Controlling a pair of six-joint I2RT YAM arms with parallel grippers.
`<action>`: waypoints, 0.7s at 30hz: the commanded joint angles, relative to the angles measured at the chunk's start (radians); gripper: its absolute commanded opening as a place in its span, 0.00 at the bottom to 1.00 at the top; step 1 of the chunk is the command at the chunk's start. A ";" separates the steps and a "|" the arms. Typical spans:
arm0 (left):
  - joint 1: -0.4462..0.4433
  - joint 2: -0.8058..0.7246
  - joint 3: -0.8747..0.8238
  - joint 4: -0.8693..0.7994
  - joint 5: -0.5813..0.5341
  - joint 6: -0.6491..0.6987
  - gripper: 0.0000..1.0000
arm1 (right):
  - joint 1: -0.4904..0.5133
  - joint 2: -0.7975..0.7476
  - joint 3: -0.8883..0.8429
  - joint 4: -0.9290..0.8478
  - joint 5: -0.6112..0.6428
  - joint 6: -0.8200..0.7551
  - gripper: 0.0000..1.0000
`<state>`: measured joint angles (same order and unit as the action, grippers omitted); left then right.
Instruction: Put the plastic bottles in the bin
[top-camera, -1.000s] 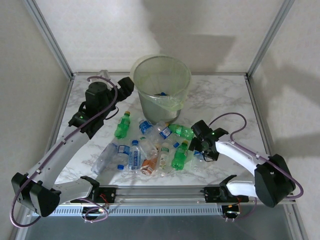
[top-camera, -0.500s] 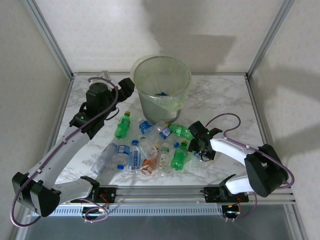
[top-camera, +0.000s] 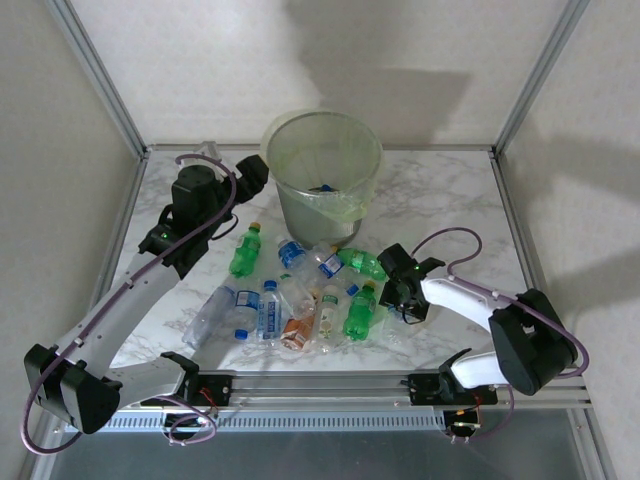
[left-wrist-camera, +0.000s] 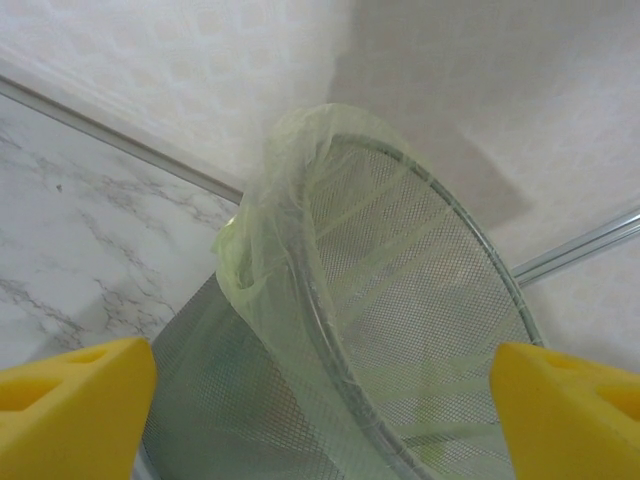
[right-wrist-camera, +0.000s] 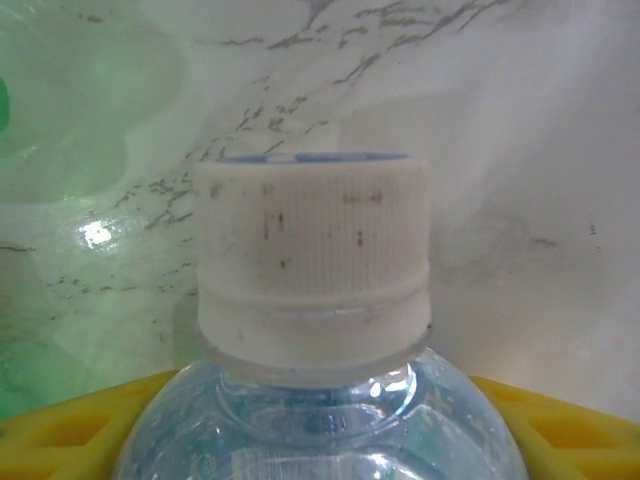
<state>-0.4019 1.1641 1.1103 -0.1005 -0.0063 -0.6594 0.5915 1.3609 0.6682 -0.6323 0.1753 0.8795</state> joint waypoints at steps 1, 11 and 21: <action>0.008 -0.002 -0.009 0.024 0.006 -0.011 0.86 | -0.005 -0.036 0.016 -0.043 0.045 0.009 0.66; 0.011 -0.006 -0.004 0.020 -0.005 -0.014 0.86 | -0.007 -0.150 0.101 -0.120 0.108 0.006 0.66; 0.023 -0.014 0.021 0.005 -0.018 -0.003 0.86 | -0.011 -0.217 0.377 -0.262 0.228 -0.040 0.65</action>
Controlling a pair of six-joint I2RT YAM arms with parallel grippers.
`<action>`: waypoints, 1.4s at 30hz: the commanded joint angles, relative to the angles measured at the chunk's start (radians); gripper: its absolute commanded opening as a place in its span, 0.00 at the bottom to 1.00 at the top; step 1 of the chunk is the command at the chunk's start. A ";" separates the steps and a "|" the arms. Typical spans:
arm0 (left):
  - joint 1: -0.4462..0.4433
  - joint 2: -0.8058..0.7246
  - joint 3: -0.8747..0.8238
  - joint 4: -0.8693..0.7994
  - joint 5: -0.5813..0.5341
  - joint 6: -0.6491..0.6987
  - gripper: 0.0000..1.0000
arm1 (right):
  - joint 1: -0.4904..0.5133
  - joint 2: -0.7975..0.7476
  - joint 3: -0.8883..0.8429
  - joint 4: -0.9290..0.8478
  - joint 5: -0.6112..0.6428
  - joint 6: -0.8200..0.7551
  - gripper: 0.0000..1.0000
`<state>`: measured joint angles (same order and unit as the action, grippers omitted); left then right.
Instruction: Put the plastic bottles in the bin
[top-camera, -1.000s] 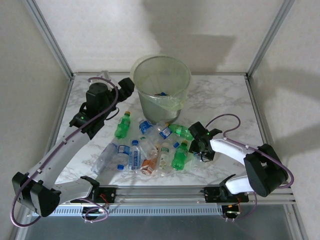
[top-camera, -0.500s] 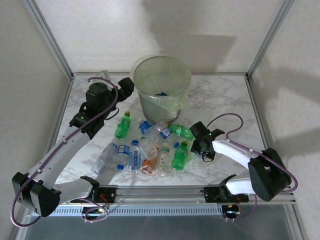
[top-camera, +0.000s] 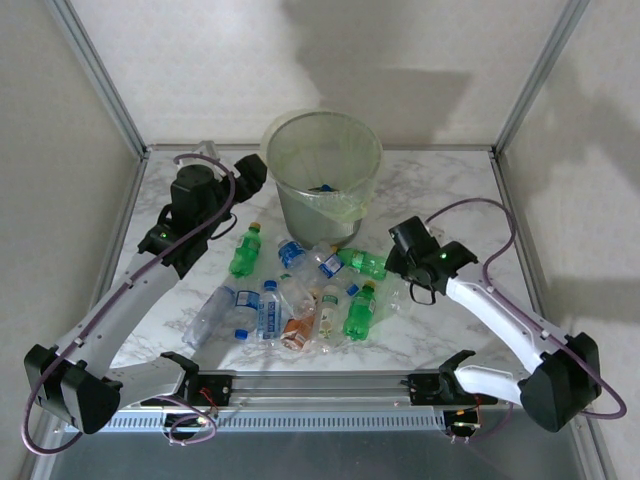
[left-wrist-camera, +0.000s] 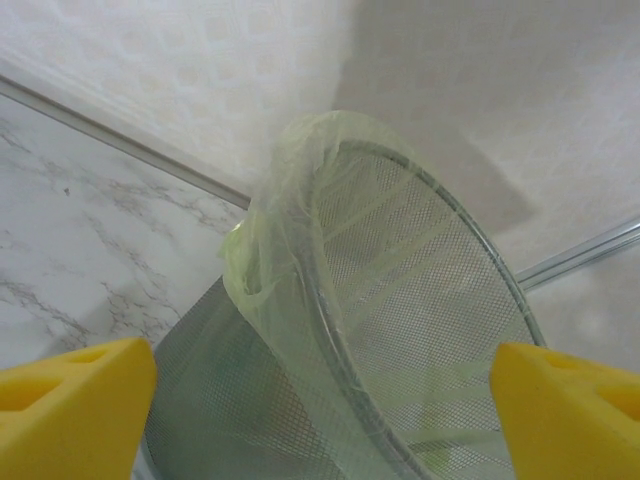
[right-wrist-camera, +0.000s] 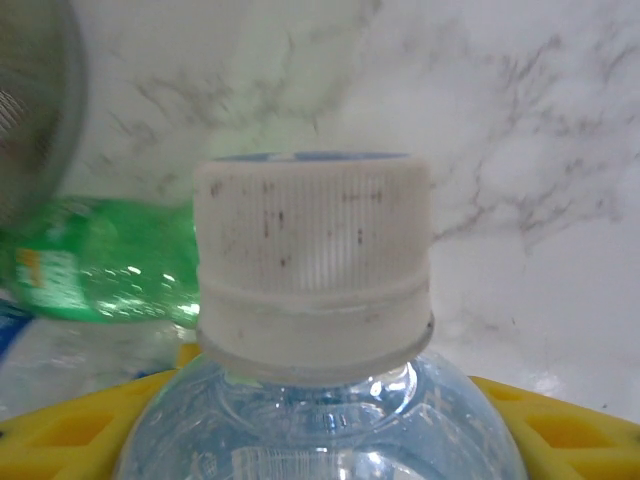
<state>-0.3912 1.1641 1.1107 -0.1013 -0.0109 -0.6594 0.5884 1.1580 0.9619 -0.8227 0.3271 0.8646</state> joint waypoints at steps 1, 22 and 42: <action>0.015 -0.016 0.021 0.005 -0.016 -0.003 0.86 | -0.010 -0.010 0.130 -0.081 0.089 -0.035 0.65; 0.029 -0.022 0.011 -0.017 -0.020 -0.020 0.86 | -0.018 0.415 1.006 0.105 -0.035 -0.303 0.64; 0.032 -0.001 -0.006 -0.002 -0.008 -0.035 0.86 | 0.034 0.801 1.252 0.210 -0.196 -0.422 0.64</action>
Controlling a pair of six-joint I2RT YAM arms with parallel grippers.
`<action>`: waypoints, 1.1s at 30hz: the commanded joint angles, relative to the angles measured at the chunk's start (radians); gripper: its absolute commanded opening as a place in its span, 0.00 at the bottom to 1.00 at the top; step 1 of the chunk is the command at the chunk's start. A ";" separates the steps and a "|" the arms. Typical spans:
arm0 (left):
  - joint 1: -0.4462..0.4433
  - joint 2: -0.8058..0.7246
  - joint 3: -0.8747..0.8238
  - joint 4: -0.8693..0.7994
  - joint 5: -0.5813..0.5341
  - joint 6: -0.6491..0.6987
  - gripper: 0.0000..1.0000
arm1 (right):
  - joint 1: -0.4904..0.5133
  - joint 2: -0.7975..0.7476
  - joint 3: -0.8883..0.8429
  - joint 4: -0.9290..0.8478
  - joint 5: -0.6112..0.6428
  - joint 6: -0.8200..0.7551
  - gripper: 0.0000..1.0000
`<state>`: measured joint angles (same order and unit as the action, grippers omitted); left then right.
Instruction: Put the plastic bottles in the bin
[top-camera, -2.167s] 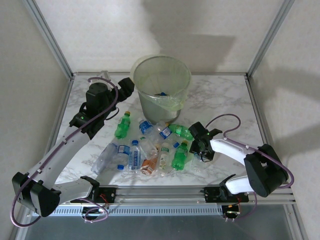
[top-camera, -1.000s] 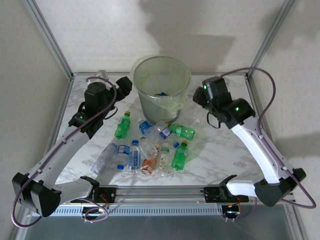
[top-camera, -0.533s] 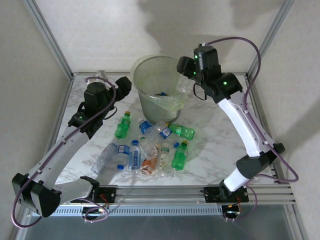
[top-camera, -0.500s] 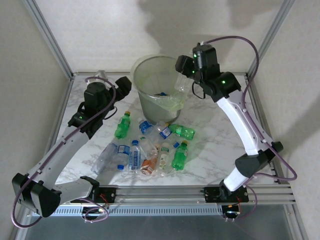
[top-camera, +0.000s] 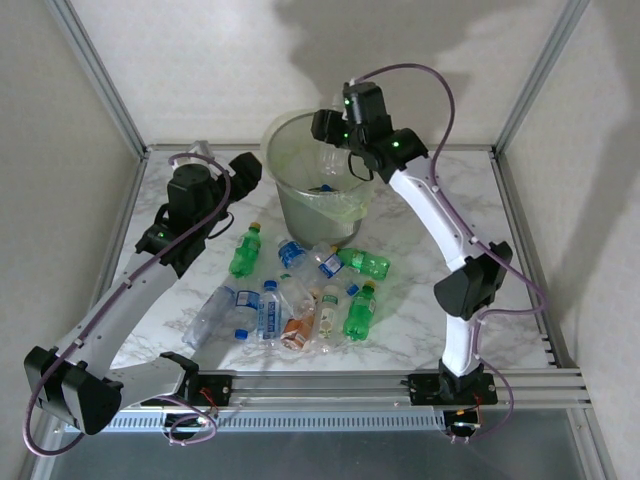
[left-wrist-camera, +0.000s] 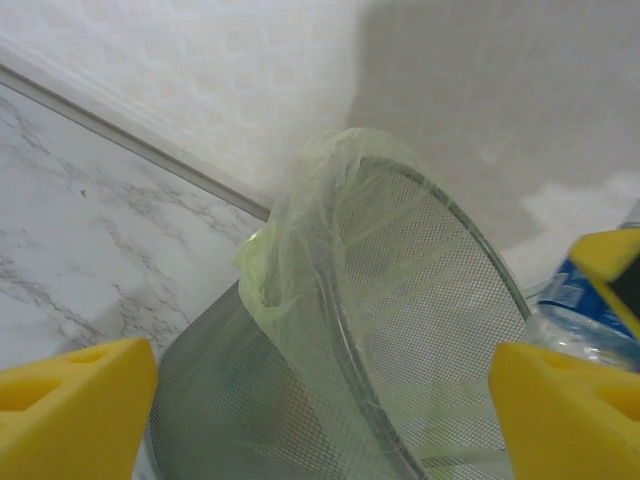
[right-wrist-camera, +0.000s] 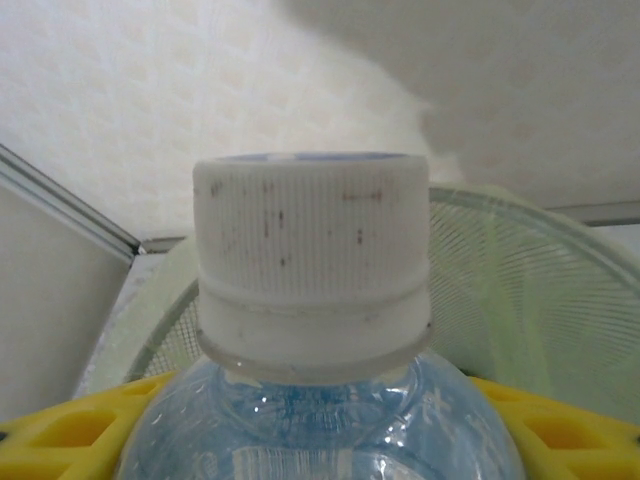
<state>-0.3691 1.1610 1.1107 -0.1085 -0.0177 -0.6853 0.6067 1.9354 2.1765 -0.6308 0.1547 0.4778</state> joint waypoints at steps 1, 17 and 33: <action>0.009 0.002 -0.008 0.006 -0.002 -0.010 0.86 | 0.017 0.035 0.036 0.016 -0.026 -0.039 0.64; 0.012 -0.007 -0.026 0.007 -0.004 -0.013 0.86 | 0.038 0.141 0.044 -0.061 -0.020 -0.063 0.72; 0.014 -0.021 -0.048 0.007 -0.007 -0.015 0.86 | 0.052 0.094 0.106 -0.097 0.017 -0.062 0.82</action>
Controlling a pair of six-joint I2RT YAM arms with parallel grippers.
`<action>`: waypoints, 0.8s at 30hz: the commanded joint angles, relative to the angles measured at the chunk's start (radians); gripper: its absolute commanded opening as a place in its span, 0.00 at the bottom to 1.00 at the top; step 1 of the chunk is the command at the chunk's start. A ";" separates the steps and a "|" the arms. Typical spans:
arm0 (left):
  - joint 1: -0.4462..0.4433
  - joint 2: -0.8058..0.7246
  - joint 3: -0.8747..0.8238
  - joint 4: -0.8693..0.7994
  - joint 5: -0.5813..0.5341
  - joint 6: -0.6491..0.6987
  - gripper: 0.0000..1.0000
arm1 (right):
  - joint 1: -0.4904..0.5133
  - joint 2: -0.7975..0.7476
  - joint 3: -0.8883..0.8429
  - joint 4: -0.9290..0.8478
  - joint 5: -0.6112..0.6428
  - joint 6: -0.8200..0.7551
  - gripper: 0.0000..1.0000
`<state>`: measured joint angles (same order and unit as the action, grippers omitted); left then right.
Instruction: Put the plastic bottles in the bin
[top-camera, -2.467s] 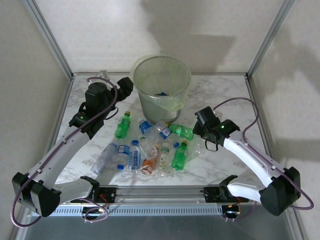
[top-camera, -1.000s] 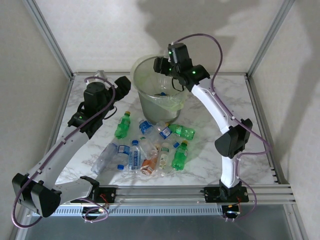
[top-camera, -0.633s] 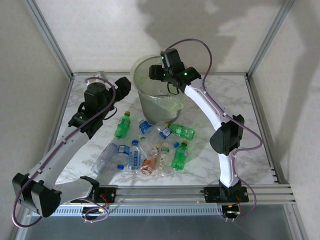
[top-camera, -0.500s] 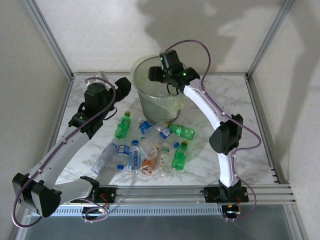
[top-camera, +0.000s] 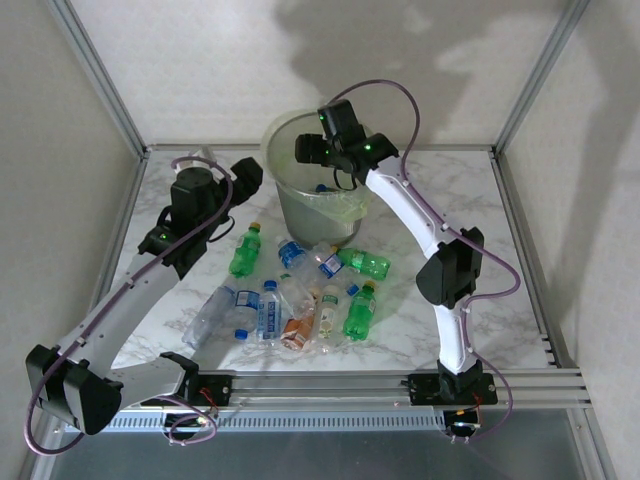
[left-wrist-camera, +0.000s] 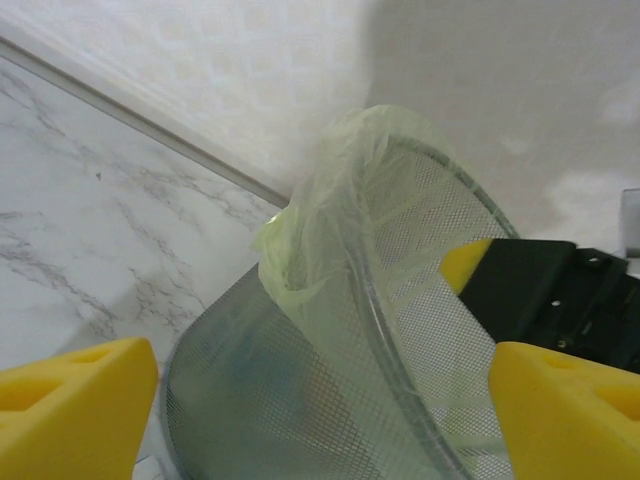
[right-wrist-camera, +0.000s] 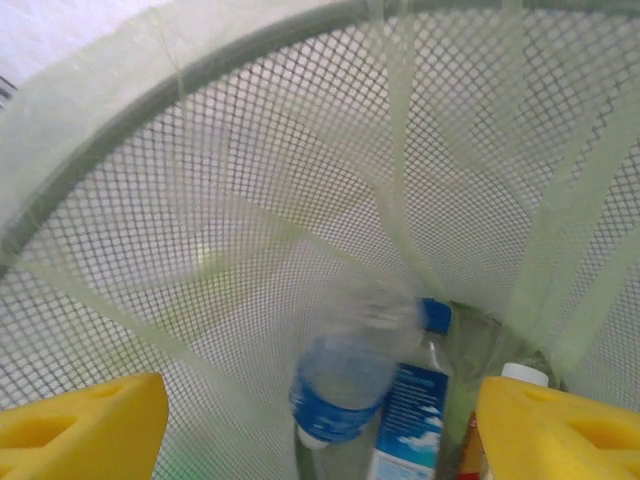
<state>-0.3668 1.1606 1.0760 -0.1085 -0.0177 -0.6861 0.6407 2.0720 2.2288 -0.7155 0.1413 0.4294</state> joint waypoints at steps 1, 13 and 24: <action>0.012 -0.022 -0.016 0.006 -0.008 -0.015 0.86 | 0.024 -0.055 0.061 -0.015 0.036 -0.013 0.82; 0.026 -0.110 -0.036 -0.185 -0.092 0.023 0.86 | 0.103 -0.310 -0.126 0.055 0.124 -0.008 0.84; 0.040 -0.154 -0.168 -0.287 -0.122 0.016 0.93 | 0.136 -0.538 -0.421 0.144 0.143 0.039 0.89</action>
<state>-0.3397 1.0008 0.9371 -0.3588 -0.1238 -0.6781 0.7601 1.5738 1.8561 -0.6052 0.2546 0.4458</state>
